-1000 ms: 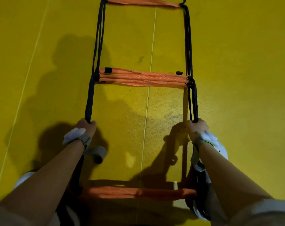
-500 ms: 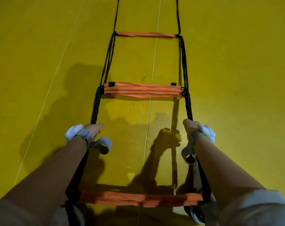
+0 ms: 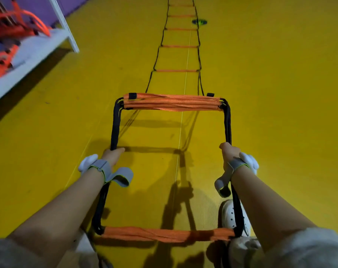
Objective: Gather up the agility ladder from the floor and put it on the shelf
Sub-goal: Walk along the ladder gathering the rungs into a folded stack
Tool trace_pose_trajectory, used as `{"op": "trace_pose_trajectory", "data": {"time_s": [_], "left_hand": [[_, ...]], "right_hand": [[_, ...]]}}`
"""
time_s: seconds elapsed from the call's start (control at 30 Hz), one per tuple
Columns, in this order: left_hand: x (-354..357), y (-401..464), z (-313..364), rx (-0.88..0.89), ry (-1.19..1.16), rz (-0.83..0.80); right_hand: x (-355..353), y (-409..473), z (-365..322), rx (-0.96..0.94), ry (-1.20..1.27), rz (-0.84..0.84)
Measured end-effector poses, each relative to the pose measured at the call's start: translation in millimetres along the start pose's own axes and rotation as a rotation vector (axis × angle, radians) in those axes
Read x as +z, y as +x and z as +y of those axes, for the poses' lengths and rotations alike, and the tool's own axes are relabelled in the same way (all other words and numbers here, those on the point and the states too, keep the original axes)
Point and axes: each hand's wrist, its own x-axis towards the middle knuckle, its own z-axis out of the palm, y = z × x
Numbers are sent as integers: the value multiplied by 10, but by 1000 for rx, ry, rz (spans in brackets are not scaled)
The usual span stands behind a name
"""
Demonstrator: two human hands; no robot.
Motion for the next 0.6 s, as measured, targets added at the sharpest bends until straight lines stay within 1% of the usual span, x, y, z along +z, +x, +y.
{"op": "trace_pose_trajectory", "data": {"time_s": [0.1,0.17,0.3,0.43,0.6], "left_hand": [[-97,-137,162,82,-49,21],[-182,-284,304,151,-70,-9],[-339,-531,507,218,-178,-8],[-375,-714,548,298,-288,-20],[-389,-823,605,348,-440,30]], "right_hand": [[-239,-165,-222,-56,42,22],[-397,-218,-350,-90,102,50],[-679,-359,-463,-167,221,94],[-896,-585,-535,-268,343,125],[-1009,-848,-574,-352,476,135]]}}
